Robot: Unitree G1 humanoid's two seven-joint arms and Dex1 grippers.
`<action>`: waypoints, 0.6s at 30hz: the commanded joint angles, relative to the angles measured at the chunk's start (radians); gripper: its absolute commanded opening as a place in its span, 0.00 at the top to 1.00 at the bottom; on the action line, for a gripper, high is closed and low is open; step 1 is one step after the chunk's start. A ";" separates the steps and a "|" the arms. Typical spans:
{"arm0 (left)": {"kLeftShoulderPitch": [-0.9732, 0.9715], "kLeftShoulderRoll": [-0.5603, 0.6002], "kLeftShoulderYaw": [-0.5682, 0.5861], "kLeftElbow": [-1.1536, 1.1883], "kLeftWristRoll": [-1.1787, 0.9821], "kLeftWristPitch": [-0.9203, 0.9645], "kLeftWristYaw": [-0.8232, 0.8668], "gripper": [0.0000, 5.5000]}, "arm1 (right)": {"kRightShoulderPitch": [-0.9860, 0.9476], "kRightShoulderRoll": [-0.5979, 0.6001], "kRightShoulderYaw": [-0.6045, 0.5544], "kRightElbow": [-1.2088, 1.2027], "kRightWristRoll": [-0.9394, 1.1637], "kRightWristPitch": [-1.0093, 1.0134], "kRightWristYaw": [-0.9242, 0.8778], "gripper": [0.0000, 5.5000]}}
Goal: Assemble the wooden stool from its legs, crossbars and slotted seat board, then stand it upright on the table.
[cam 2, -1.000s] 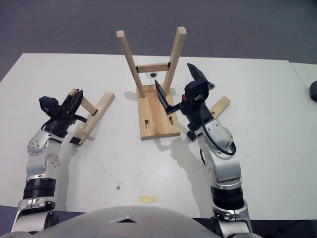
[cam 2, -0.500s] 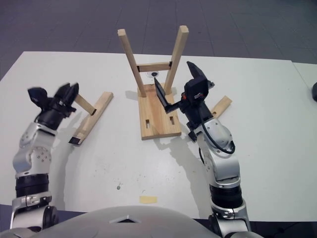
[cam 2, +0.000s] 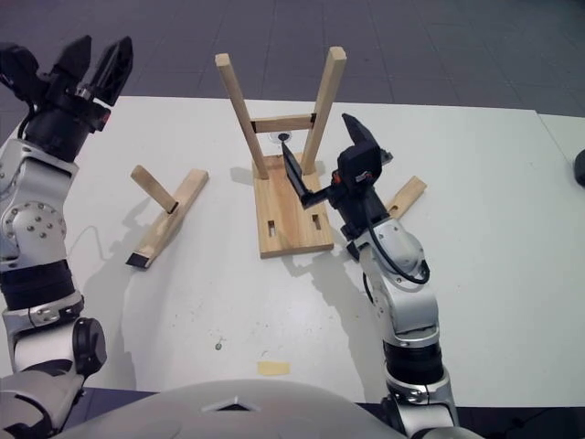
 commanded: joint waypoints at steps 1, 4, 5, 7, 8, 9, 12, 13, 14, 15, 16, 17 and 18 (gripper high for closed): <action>0.110 -0.068 -0.097 0.196 0.123 -0.025 -0.023 0.02 | -0.009 0.002 0.013 -0.004 -0.014 0.003 -0.003 0.02; 0.167 -0.098 -0.121 0.223 0.164 -0.042 -0.023 0.02 | -0.014 0.001 0.005 -0.001 -0.015 0.004 -0.005 0.02; 0.173 -0.102 -0.116 0.219 0.168 -0.045 -0.020 0.02 | -0.015 0.001 0.002 0.000 -0.013 0.005 -0.006 0.02; 0.166 -0.103 -0.093 0.222 0.166 -0.049 -0.013 0.02 | -0.011 0.002 -0.002 -0.002 -0.011 0.007 -0.007 0.02; 0.160 -0.100 -0.086 0.228 0.170 -0.052 -0.010 0.02 | -0.007 0.003 -0.002 -0.004 -0.010 0.008 -0.008 0.02; 0.154 -0.097 -0.081 0.235 0.175 -0.055 -0.008 0.02 | -0.003 0.003 0.000 -0.006 -0.011 0.007 -0.008 0.02; 0.148 -0.097 -0.078 0.211 0.177 -0.047 -0.016 0.02 | 0.004 0.006 0.003 -0.007 -0.010 0.004 -0.007 0.02; 0.151 -0.098 -0.078 0.201 0.179 -0.044 -0.015 0.02 | 0.007 0.008 0.005 -0.006 -0.010 0.002 -0.008 0.02; 0.157 -0.098 -0.080 0.188 0.179 -0.039 -0.015 0.02 | 0.008 0.009 0.006 -0.005 -0.011 0.001 -0.009 0.02; 0.173 -0.096 -0.087 0.155 0.173 -0.024 -0.023 0.02 | 0.010 0.009 0.007 -0.003 -0.011 0.000 -0.008 0.02; 0.196 -0.091 -0.097 0.099 0.150 0.010 -0.039 0.02 | 0.012 0.009 0.005 -0.001 -0.012 0.000 -0.008 0.02; 0.222 -0.079 -0.109 0.039 0.131 0.042 -0.062 0.02 | 0.015 0.007 0.002 0.002 -0.013 -0.001 -0.007 0.02; 0.247 -0.063 -0.120 -0.008 0.127 0.067 -0.081 0.02 | 0.016 0.007 -0.001 0.005 -0.013 -0.002 -0.008 0.02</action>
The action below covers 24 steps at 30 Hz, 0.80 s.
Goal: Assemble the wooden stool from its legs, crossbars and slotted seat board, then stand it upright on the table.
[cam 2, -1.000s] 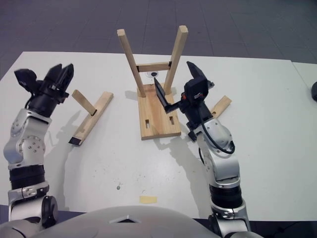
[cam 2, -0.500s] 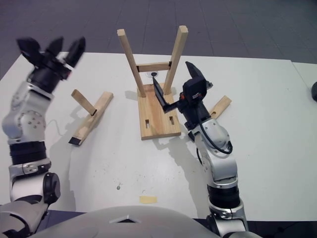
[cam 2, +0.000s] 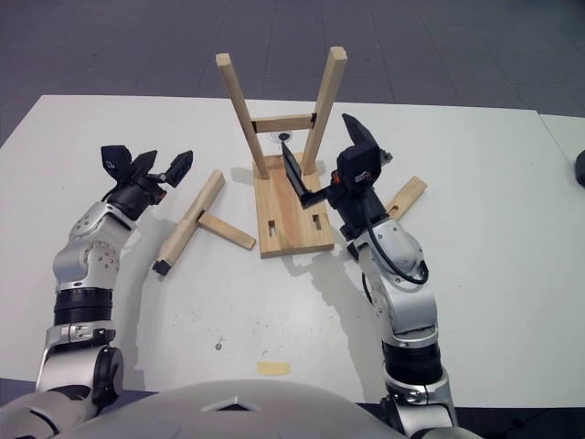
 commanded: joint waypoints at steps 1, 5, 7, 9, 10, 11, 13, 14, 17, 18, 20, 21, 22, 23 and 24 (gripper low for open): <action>0.094 0.063 -0.041 -0.186 -0.034 0.112 -0.070 0.02 | 0.014 -0.003 -0.006 0.002 -0.007 0.003 -0.006 0.02; 0.228 0.216 -0.103 -0.270 0.063 0.157 -0.157 0.02 | 0.024 -0.005 -0.009 0.000 -0.005 0.001 -0.007 0.02; 0.268 0.251 -0.114 -0.267 0.088 0.167 -0.177 0.02 | 0.025 -0.004 -0.007 0.004 -0.004 0.000 -0.006 0.02; 0.257 0.269 -0.136 -0.214 0.123 0.159 -0.195 0.02 | 0.032 -0.001 -0.008 -0.003 -0.009 0.001 -0.014 0.02; 0.251 0.272 -0.147 -0.189 0.138 0.151 -0.203 0.02 | 0.033 0.000 -0.008 -0.005 -0.010 0.001 -0.017 0.02; 0.245 0.269 -0.158 -0.164 0.150 0.144 -0.211 0.02 | 0.033 0.001 -0.008 -0.004 -0.011 0.000 -0.019 0.02; 0.244 0.267 -0.180 -0.127 0.175 0.123 -0.232 0.06 | 0.029 0.001 -0.005 0.002 -0.012 -0.002 -0.020 0.02; 0.243 0.269 -0.188 -0.108 0.188 0.114 -0.238 0.08 | 0.027 0.000 -0.005 0.004 -0.012 -0.003 -0.020 0.02; 0.250 0.297 -0.206 -0.091 0.227 0.088 -0.266 0.16 | 0.029 -0.004 -0.009 0.002 -0.010 -0.002 -0.020 0.02; 0.255 0.313 -0.211 -0.094 0.243 0.075 -0.275 0.18 | 0.029 -0.005 -0.009 0.003 -0.010 -0.002 -0.018 0.02; 0.258 0.339 -0.217 -0.095 0.274 0.053 -0.292 0.24 | 0.030 -0.007 -0.009 0.004 -0.010 -0.002 -0.017 0.02; 0.256 0.348 -0.218 -0.096 0.285 0.045 -0.298 0.26 | 0.031 -0.007 -0.008 0.004 -0.011 -0.003 -0.018 0.02; 0.253 0.358 -0.220 -0.096 0.296 0.039 -0.304 0.26 | 0.031 -0.007 -0.006 0.005 -0.014 -0.003 -0.019 0.02; 0.251 0.366 -0.223 -0.098 0.305 0.032 -0.311 0.26 | 0.029 -0.007 -0.004 0.005 -0.015 -0.003 -0.020 0.02; 0.249 0.369 -0.219 -0.102 0.311 0.026 -0.312 0.26 | 0.028 -0.006 -0.002 0.007 -0.017 -0.004 -0.020 0.02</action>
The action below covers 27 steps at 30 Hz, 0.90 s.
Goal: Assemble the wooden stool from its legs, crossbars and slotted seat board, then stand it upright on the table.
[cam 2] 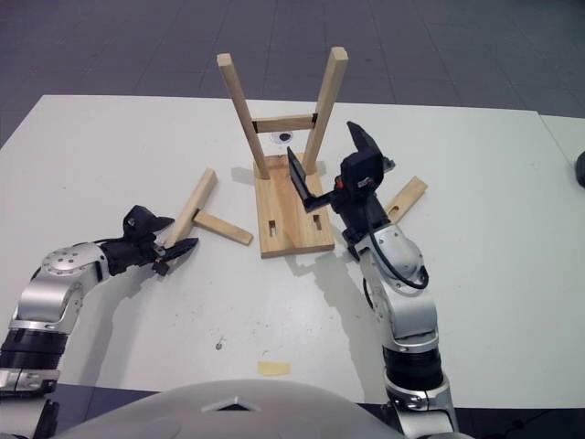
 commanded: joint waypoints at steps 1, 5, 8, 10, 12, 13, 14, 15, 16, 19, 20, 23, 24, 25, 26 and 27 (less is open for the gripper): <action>-0.007 0.038 -0.001 -0.005 0.039 -0.022 -0.014 0.26 | -0.004 -0.002 0.003 0.007 -0.014 0.003 -0.001 0.02; 0.005 0.069 0.015 -0.031 0.047 -0.021 -0.028 0.26 | -0.007 -0.003 0.004 0.012 -0.018 0.001 0.003 0.02; 0.014 0.091 0.034 -0.083 0.018 0.019 -0.056 0.26 | -0.008 -0.002 0.004 0.017 -0.020 -0.001 0.007 0.02; 0.011 0.108 0.047 -0.128 -0.005 0.071 -0.070 0.26 | -0.009 -0.001 0.007 0.021 -0.023 -0.004 0.009 0.02; -0.008 0.109 0.074 -0.182 -0.049 0.162 -0.064 0.26 | -0.008 0.000 0.012 0.025 -0.024 -0.006 0.011 0.02; -0.021 0.107 0.088 -0.209 -0.073 0.214 -0.056 0.26 | -0.006 0.002 0.014 0.026 -0.026 -0.008 0.011 0.02; -0.043 0.109 0.090 -0.222 -0.092 0.254 -0.057 0.26 | 0.003 0.004 0.016 0.018 -0.030 -0.007 0.006 0.02; -0.057 0.115 0.085 -0.233 -0.100 0.292 -0.056 0.26 | 0.010 0.005 0.017 0.011 -0.034 -0.006 0.002 0.02; -0.061 0.130 0.066 -0.231 -0.082 0.302 -0.059 0.26 | 0.017 0.008 0.019 0.005 -0.037 -0.006 -0.003 0.02; -0.056 0.148 0.024 -0.207 -0.049 0.323 -0.059 0.20 | 0.026 0.014 0.023 -0.001 -0.043 -0.006 -0.012 0.02; -0.056 0.143 0.017 -0.202 -0.044 0.326 -0.056 0.18 | 0.028 0.014 0.024 0.000 -0.045 -0.007 -0.014 0.02; -0.059 0.136 0.007 -0.206 -0.042 0.331 -0.052 0.27 | 0.029 0.017 0.025 -0.001 -0.048 -0.006 -0.018 0.02; -0.060 0.133 0.005 -0.201 -0.044 0.330 -0.052 0.22 | 0.030 0.018 0.026 -0.002 -0.049 -0.006 -0.019 0.02; -0.060 0.121 0.007 -0.188 -0.047 0.331 -0.046 0.21 | 0.031 0.019 0.026 -0.002 -0.049 -0.006 -0.021 0.02; -0.056 0.110 0.016 -0.181 -0.055 0.334 -0.039 0.17 | 0.031 0.020 0.028 -0.001 -0.051 -0.006 -0.021 0.02; -0.054 0.097 0.029 -0.176 -0.065 0.335 -0.030 0.14 | 0.031 0.020 0.028 -0.001 -0.052 -0.007 -0.021 0.02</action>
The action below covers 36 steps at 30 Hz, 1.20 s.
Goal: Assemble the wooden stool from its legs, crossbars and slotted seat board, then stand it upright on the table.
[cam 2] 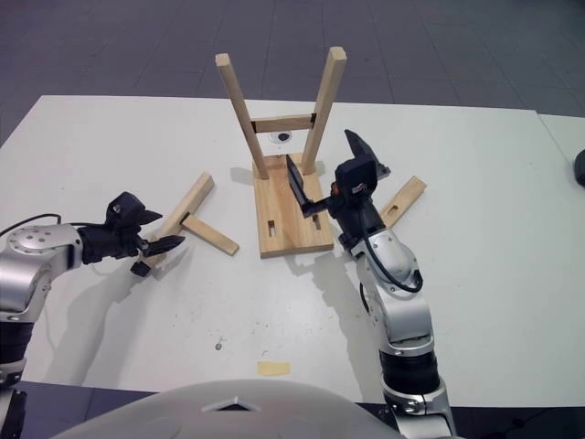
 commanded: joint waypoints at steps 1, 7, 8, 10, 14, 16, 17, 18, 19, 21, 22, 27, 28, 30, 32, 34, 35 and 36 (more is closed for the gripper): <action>-0.001 -0.048 0.032 0.024 -0.027 0.023 0.035 0.11 | 0.004 0.006 0.004 -0.010 -0.007 0.000 -0.006 0.02; 0.008 -0.014 0.002 -0.017 -0.003 0.027 0.028 0.05 | 0.010 0.005 0.002 -0.016 -0.010 0.003 -0.004 0.02; 0.011 -0.006 -0.010 -0.009 0.011 0.017 0.026 0.07 | 0.010 0.006 0.002 -0.017 -0.010 0.004 -0.005 0.02; 0.017 0.011 -0.024 0.010 0.037 -0.003 0.022 0.13 | 0.009 0.006 0.003 -0.017 -0.011 0.004 -0.004 0.02; 0.026 0.024 -0.029 0.030 0.057 -0.024 0.013 0.26 | 0.010 0.004 0.001 -0.020 -0.013 0.005 -0.003 0.02; 0.023 0.022 -0.018 0.031 0.047 -0.023 0.005 0.30 | 0.013 0.003 0.000 -0.021 -0.014 0.005 -0.002 0.02; 0.021 0.023 -0.014 0.031 0.044 -0.023 0.003 0.33 | 0.013 0.003 0.001 -0.022 -0.015 0.006 -0.002 0.02; 0.022 0.022 -0.006 0.028 0.039 -0.022 0.002 0.36 | 0.013 0.003 0.003 -0.020 -0.015 0.004 0.000 0.02; 0.022 0.021 0.002 0.023 0.030 -0.017 0.000 0.39 | 0.011 0.003 0.006 -0.018 -0.018 0.003 0.001 0.02; 0.025 0.017 0.019 0.007 0.005 0.002 -0.008 0.45 | 0.006 0.001 0.012 -0.015 -0.025 -0.001 0.004 0.02; 0.026 0.015 0.026 -0.001 -0.007 0.012 -0.012 0.49 | 0.005 0.000 0.014 -0.015 -0.027 -0.002 0.004 0.02; 0.036 0.025 0.022 0.010 -0.001 0.003 -0.019 0.65 | 0.008 0.003 0.010 -0.019 -0.027 0.002 -0.001 0.02; 0.042 0.023 0.023 0.015 -0.005 0.005 -0.022 0.68 | 0.008 0.004 0.010 -0.019 -0.027 0.001 -0.001 0.02; 0.045 0.016 0.017 0.030 -0.007 0.007 -0.027 0.75 | 0.008 0.005 0.011 -0.020 -0.031 0.000 -0.005 0.02; 0.051 0.005 0.018 0.041 -0.018 0.014 -0.031 0.81 | 0.006 0.006 0.013 -0.018 -0.034 -0.002 -0.007 0.02; 0.053 -0.015 0.033 0.047 -0.046 0.035 -0.028 0.83 | 0.004 0.007 0.013 -0.015 -0.036 -0.004 -0.008 0.02; 0.050 -0.031 0.050 0.044 -0.074 0.060 -0.024 0.83 | 0.005 0.007 0.013 -0.015 -0.037 -0.005 -0.008 0.02; 0.048 -0.045 0.064 0.040 -0.103 0.085 -0.023 0.83 | 0.007 0.008 0.013 -0.016 -0.038 -0.006 -0.008 0.02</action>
